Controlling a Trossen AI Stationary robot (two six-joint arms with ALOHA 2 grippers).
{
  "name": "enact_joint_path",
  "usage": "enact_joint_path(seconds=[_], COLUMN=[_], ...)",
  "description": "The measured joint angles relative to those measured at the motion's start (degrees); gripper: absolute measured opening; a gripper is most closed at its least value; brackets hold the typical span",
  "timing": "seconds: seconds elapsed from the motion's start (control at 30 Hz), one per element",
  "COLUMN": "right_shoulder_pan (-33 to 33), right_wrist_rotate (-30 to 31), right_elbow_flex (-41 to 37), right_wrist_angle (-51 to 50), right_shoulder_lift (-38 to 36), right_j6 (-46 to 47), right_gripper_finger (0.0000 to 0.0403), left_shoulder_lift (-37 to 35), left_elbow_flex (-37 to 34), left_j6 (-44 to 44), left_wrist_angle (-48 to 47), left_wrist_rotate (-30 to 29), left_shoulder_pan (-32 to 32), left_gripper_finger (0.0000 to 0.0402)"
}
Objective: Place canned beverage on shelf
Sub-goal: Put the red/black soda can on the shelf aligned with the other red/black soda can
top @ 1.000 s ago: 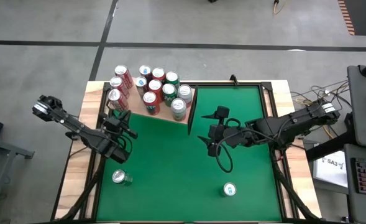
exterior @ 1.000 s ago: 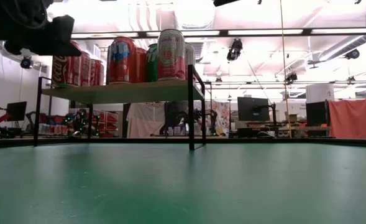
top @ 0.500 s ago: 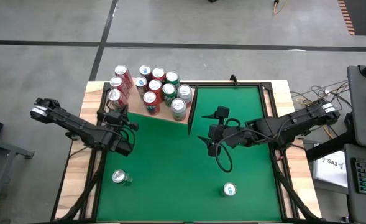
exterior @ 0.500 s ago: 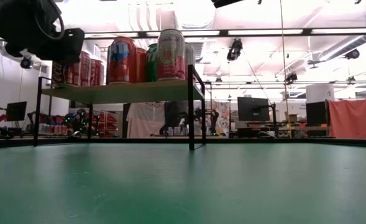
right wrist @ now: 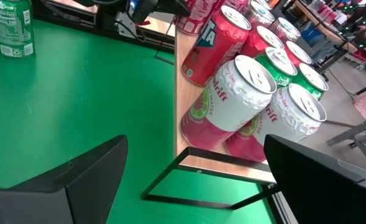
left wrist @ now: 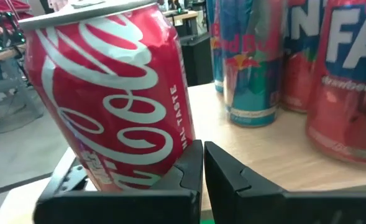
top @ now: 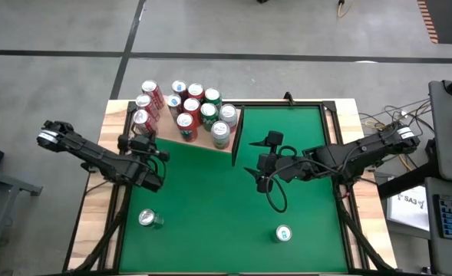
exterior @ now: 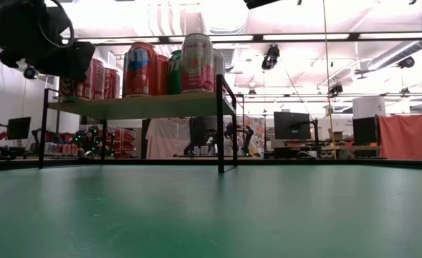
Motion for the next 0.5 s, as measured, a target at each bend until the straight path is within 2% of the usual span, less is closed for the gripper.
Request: enact_joint_path(seconds=[0.23,0.5], right_shoulder_pan=[0.0,0.0], right_wrist_rotate=[0.0,0.0], right_elbow_flex=[0.0,0.0], right_wrist_angle=[0.0,0.0], right_shoulder_lift=[0.0,0.0], right_j6=[0.0,0.0], right_gripper_finger=[0.0368,0.0368], left_shoulder_lift=[-0.2,-0.2], left_elbow_flex=[0.0,0.0], left_j6=[0.0,0.0], left_wrist_angle=[-2.4,-4.1], left_wrist_rotate=[0.8,4.6], left_shoulder_pan=[0.0,0.0], left_gripper_finger=[0.0,0.0])
